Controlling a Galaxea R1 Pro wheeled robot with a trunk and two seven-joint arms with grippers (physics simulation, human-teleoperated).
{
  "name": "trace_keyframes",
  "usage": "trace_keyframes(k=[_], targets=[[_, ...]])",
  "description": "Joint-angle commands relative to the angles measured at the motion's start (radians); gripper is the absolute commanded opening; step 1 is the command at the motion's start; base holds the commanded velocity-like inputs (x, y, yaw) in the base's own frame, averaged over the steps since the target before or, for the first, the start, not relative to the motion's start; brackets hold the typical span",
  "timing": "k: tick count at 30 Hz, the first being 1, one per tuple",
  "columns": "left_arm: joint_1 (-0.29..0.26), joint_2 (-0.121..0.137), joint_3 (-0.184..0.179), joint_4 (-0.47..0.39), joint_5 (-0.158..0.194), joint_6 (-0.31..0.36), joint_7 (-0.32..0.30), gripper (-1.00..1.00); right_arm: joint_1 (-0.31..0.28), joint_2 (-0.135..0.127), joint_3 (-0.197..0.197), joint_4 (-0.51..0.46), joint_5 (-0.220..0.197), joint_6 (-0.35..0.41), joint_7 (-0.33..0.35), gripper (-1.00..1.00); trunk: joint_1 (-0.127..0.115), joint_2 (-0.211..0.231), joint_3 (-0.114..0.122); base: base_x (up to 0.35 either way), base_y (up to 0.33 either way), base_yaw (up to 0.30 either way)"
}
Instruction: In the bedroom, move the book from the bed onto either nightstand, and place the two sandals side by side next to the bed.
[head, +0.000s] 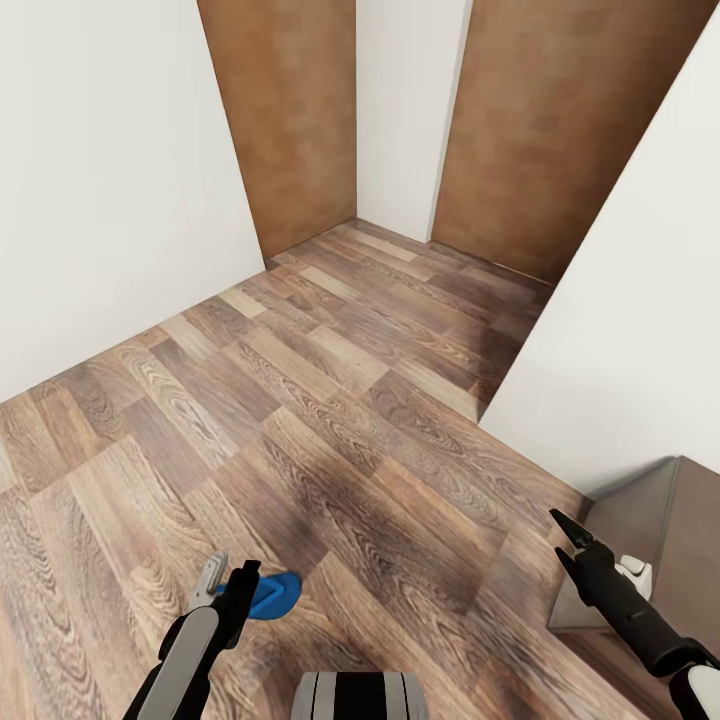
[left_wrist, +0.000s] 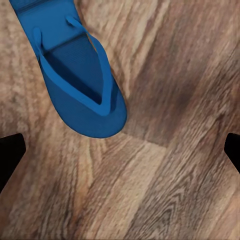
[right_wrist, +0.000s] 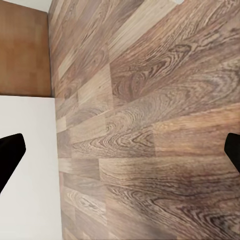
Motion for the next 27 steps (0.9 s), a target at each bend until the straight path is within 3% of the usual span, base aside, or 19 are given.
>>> trace_keyframes(k=[1, 7, 16, 27], targets=[[0.0, -0.001, 0.003, -0.002, 0.003, 0.006, 0.004, 1.0, 0.0, 0.0, -0.002, 0.0, -0.005, 0.006, 0.001, 1.0, 0.0, 0.0, -0.001, 0.014, 0.0, 0.0], [0.0, -0.001, 0.003, -0.002, 0.003, 0.006, 0.004, 1.0, 0.0, 0.0, -0.002, 0.0, -0.005, 0.006, 0.002, 1.0, 0.0, 0.0, -0.001, 0.035, 0.0, 0.0], [0.0, -0.001, 0.003, -0.003, 0.003, 0.006, 0.003, 1.0, 0.0, 0.0, -0.002, 0.0, -0.005, 0.006, 0.001, 1.0, 0.0, 0.0, -0.001, 0.232, 0.0, 0.0], [0.0, -0.001, 0.001, -0.003, 0.003, 0.007, 0.005, 1.0, 0.0, 0.0, -0.002, 0.0, -0.005, 0.006, 0.001, 1.0, 0.0, 0.0, -0.001, 0.026, 0.0, 0.0]])
